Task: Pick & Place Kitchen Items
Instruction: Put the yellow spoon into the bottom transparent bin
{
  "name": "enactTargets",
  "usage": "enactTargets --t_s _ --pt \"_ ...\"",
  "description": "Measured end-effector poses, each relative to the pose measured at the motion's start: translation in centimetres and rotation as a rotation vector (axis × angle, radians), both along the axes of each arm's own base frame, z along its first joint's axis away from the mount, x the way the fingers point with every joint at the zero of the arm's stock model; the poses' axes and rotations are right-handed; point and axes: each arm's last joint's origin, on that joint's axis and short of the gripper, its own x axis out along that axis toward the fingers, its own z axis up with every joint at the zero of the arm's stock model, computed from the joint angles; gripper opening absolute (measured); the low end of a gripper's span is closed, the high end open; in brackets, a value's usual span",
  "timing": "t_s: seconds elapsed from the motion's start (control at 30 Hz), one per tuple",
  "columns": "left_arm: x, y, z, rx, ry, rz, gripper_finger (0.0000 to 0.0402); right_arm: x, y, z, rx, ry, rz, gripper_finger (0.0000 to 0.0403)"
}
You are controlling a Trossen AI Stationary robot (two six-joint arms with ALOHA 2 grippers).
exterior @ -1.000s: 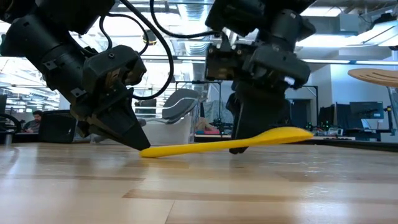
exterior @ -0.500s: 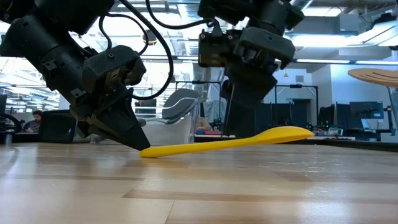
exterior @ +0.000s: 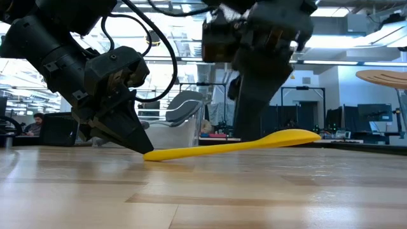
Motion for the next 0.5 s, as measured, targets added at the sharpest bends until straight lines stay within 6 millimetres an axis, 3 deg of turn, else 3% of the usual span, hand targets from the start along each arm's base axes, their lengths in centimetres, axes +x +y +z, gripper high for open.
enactTargets --t_s 0.23,0.5 --pt "0.0 0.0 0.0 0.0 0.0 0.0 0.0001 0.2 -0.3 -2.6 -0.029 0.07 -0.009 0.0203" --pt "0.0 0.0 0.0 -0.002 -0.004 0.0 0.0001 0.6 -0.3 -3.3 -0.022 0.072 -0.011 0.0178"
